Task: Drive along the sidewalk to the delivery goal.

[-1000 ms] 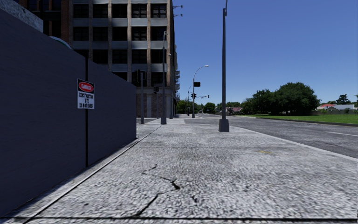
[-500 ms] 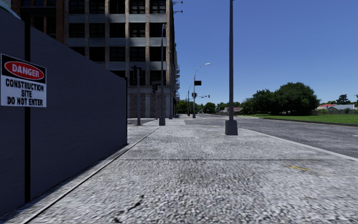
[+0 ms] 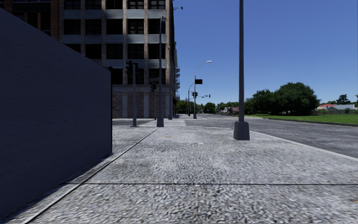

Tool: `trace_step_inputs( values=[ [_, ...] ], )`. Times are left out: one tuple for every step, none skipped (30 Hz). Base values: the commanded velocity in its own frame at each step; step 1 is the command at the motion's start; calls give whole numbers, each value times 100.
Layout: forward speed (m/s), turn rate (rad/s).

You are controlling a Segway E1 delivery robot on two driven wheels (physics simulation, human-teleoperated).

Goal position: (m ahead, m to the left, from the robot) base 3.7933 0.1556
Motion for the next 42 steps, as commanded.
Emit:
trace_step_inputs(
  values=[
    [200,0],
    [200,0],
    [200,0],
    [200,0],
    [200,0],
    [200,0],
    [200,0],
    [200,0],
    [200,0],
    [200,0],
    [200,0],
    [200,0],
    [200,0],
    [200,0],
    [200,0],
    [200,0],
    [200,0],
    [200,0],
    [200,0],
    [200,0],
    [200,0],
    [200,0],
    [200,0],
    [200,0],
    [200,5],
    [200,5],
    [200,13],
    [200,17],
    [200,20],
    [200,20],
    [200,20],
    [197,21],
    [176,21],
    [176,21],
    [155,21],
    [140,21],
    [131,23],
    [131,23],
    [128,23],
    [127,24],
    [126,24],
    [126,24]
  ],
)
